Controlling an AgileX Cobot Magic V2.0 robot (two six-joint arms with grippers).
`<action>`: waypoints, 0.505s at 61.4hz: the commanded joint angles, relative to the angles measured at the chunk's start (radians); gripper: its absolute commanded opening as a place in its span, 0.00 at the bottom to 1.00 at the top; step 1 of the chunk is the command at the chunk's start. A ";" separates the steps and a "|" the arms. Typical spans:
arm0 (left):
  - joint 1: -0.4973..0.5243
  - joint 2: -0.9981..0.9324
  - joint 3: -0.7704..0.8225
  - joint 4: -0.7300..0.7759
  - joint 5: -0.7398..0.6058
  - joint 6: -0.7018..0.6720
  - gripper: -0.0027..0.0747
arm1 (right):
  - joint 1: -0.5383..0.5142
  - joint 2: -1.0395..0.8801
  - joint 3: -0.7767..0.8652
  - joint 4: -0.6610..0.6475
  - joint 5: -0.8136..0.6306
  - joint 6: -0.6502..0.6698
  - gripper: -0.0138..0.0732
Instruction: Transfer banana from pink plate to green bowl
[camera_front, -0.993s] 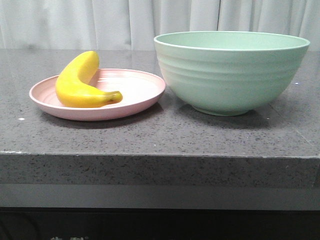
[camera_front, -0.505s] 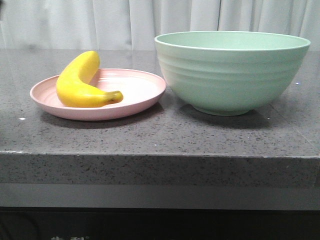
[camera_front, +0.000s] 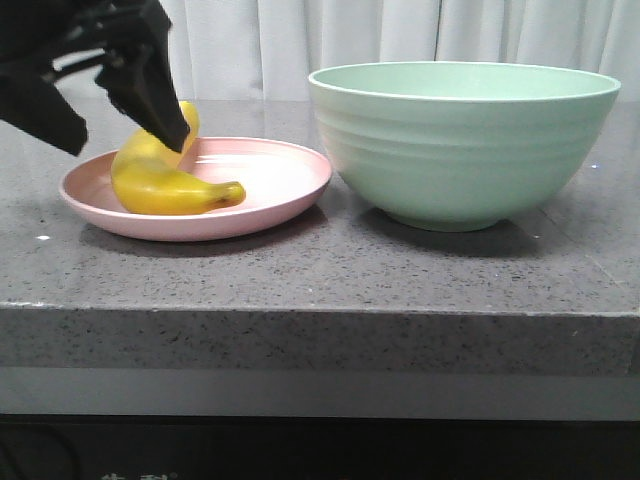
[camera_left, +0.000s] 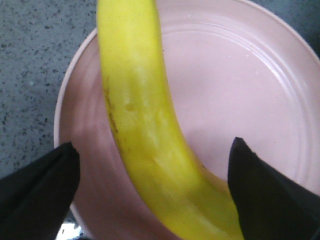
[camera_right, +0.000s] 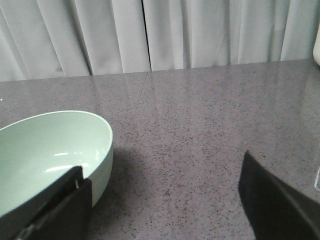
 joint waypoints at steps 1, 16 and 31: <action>-0.005 -0.008 -0.041 -0.025 -0.046 -0.011 0.77 | -0.006 0.016 -0.029 -0.001 -0.081 -0.005 0.86; -0.007 0.033 -0.041 -0.029 -0.047 -0.011 0.77 | -0.006 0.016 -0.029 -0.001 -0.075 -0.005 0.86; -0.007 0.045 -0.041 -0.029 -0.054 -0.011 0.72 | -0.006 0.016 -0.029 -0.001 -0.075 -0.005 0.86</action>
